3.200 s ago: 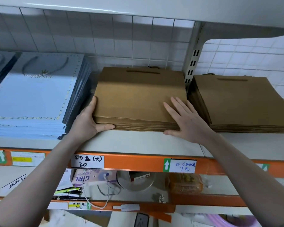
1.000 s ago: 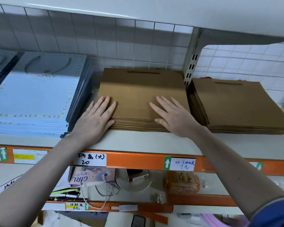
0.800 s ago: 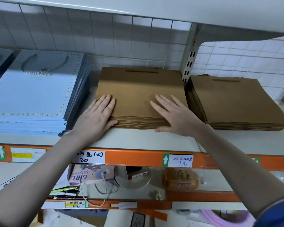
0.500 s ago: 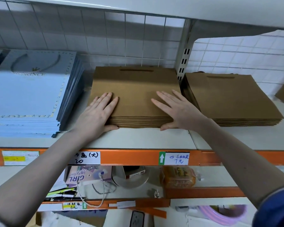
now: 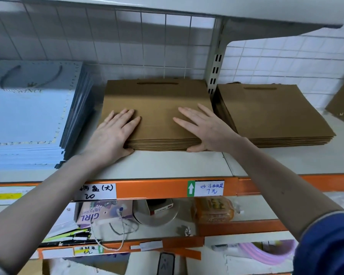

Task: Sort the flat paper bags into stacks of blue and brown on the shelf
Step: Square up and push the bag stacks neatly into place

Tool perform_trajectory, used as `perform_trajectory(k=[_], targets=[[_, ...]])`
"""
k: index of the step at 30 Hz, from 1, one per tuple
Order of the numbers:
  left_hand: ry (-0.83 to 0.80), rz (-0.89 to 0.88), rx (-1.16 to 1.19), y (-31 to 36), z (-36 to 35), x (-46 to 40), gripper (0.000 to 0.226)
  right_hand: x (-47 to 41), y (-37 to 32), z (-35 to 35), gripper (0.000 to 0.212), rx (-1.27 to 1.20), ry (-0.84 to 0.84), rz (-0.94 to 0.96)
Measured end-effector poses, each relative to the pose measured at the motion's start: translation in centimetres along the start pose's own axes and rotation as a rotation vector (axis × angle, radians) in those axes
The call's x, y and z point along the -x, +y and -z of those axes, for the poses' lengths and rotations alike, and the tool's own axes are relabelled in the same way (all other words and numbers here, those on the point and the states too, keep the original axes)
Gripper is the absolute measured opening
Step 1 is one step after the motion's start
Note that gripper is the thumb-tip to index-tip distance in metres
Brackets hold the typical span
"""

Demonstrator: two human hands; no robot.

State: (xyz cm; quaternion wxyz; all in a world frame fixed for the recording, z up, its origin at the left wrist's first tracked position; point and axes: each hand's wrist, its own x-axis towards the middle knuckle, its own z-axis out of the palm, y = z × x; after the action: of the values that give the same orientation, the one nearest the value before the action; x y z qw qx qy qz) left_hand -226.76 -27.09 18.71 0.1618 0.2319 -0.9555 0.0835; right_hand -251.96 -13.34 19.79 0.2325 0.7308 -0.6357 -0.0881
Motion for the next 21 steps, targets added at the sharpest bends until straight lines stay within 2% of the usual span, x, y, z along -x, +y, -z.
perform_trajectory(k=[4,7,11,14,18,21], targets=[[-0.018,0.029,0.041,0.2,0.2,0.3,0.093,1.0,-0.5,-0.4,0.097,-0.098,-0.004,-0.128],[-0.013,0.028,0.057,0.5,0.0,0.5,0.093,2.4,-1.5,-0.3,0.102,-0.32,0.076,-0.307],[-0.024,0.032,0.083,0.7,-0.2,0.1,0.096,4.5,-3.9,0.4,0.088,-1.023,0.289,-0.689],[-0.044,0.044,0.096,0.7,-0.1,-0.2,0.11,5.4,-4.5,1.1,0.079,-1.442,0.422,-0.868],[-0.053,0.164,0.061,0.1,-0.2,-0.4,0.133,6.0,-3.5,1.3,0.058,-1.579,0.372,-0.942],[-0.102,0.329,0.105,-0.4,-0.3,-0.4,0.133,5.9,-2.7,0.0,0.056,-1.597,0.34,-0.96]])
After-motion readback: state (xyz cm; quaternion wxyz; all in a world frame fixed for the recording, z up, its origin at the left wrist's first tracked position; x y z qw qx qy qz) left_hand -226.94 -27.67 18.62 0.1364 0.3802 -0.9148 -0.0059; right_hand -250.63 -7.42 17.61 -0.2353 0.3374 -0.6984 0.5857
